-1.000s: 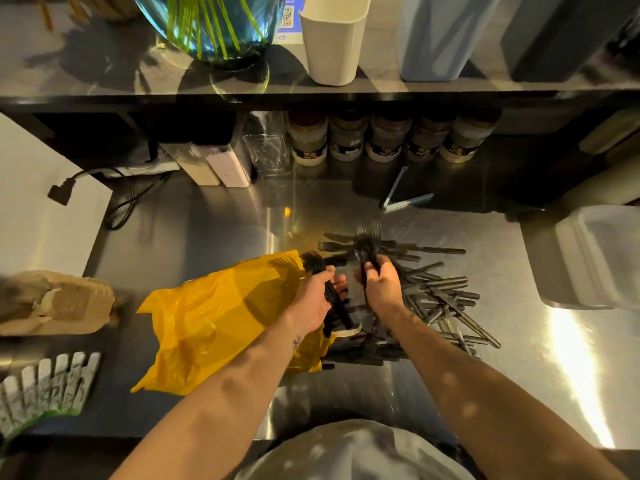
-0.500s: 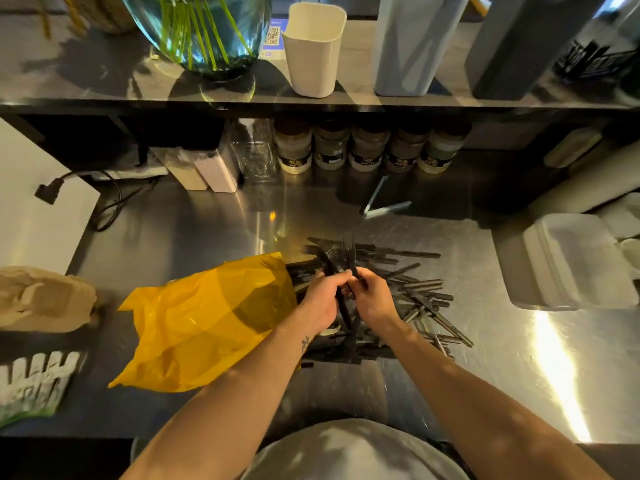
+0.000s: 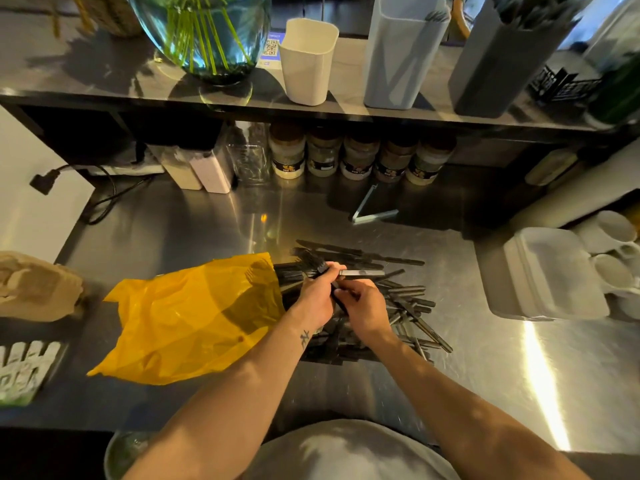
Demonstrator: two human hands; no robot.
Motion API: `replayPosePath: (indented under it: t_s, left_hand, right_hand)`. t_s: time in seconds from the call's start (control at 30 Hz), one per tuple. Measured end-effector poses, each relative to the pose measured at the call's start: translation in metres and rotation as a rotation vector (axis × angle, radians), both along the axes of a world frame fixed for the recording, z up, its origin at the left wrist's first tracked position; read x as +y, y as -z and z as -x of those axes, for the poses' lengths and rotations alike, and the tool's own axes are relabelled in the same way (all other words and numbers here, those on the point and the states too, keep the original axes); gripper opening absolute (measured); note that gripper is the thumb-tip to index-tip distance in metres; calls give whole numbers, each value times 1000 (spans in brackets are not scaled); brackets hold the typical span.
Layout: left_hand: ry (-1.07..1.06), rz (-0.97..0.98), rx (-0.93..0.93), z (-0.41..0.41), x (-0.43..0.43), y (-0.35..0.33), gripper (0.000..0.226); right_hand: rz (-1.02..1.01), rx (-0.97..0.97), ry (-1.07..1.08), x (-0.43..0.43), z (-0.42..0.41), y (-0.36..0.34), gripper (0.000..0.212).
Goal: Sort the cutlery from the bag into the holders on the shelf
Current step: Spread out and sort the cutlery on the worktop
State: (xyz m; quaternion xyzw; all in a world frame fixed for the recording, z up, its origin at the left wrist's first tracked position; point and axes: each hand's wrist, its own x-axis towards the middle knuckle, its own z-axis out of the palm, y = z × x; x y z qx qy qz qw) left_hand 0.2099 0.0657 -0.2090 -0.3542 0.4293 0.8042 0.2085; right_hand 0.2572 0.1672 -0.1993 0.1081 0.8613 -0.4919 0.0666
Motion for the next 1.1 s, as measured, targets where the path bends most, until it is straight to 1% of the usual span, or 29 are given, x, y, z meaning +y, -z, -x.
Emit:
replayPosePath:
  t_s: [0.07, 0.13, 0.23, 0.3, 0.33, 0.4, 0.43, 0.47, 0.53, 0.57, 0.6, 0.63, 0.67, 0.77, 0.83, 0.93, 1.0, 1.1]
  left_hand:
    - [2, 27, -3, -1, 2, -1, 30]
    - [-4, 37, -15, -2, 3, -6, 33]
    - [-57, -21, -72, -1, 1, -6, 25]
    - [-61, -10, -71, 2, 0, -9, 19]
    - [-110, -34, -83, 3, 1, -10, 15]
    - [-189, -85, -108, 10, 0, -11, 10]
    - [-212, -96, -110, 11, 1, -11, 10]
    - [-221, -102, -103, 11, 2, -11, 12]
    - [-247, -88, -94, 11, 6, -12, 18]
    - [-252, -63, -88, 11, 8, -13, 21]
    - [-248, -25, -87, 12, 10, -15, 24]
    - [-241, 13, -82, 12, 12, -16, 27]
    - [-228, 43, -69, 12, 12, -18, 28]
    - [-183, 142, -35, 14, 12, -18, 28]
    - [-165, 196, -21, 14, 14, -18, 28]
    - [-198, 245, -5, 17, 16, -26, 28]
    - [-237, 233, 8, 24, 13, -34, 28]
    - [-267, 202, 35, 33, 14, -41, 36]
  right_hand:
    - [52, -19, 61, 2, -2, -7, 21]
    - [62, -12, 88, 6, -3, -12, 19]
    - [51, 38, 134, 15, -4, -14, 14]
    - [38, 82, 210, 25, -3, -15, 8]
    - [20, 111, 256, 32, -3, -15, 7]
    - [-41, 144, 328, 42, 0, -12, 10]
    - [-46, 115, 332, 46, 2, -12, 14]
    - [5, 51, 317, 49, 3, -11, 20]
    - [318, -171, 279, 44, 4, -18, 31]
    - [457, -290, 249, 39, 3, -23, 40]
    - [514, -384, 202, 34, 2, -24, 49]
    - [517, -441, 176, 29, 0, -24, 55]
    - [517, -467, 187, 24, -1, -23, 57]
    - [662, -547, 351, 8, 5, -20, 57]
    - [715, -590, 429, 5, 13, -19, 59]
    - [722, -599, 486, 6, 17, -16, 59]
    - [749, -614, 516, 11, 14, -15, 59]
    - [1019, -621, 622, 11, 10, -14, 68]
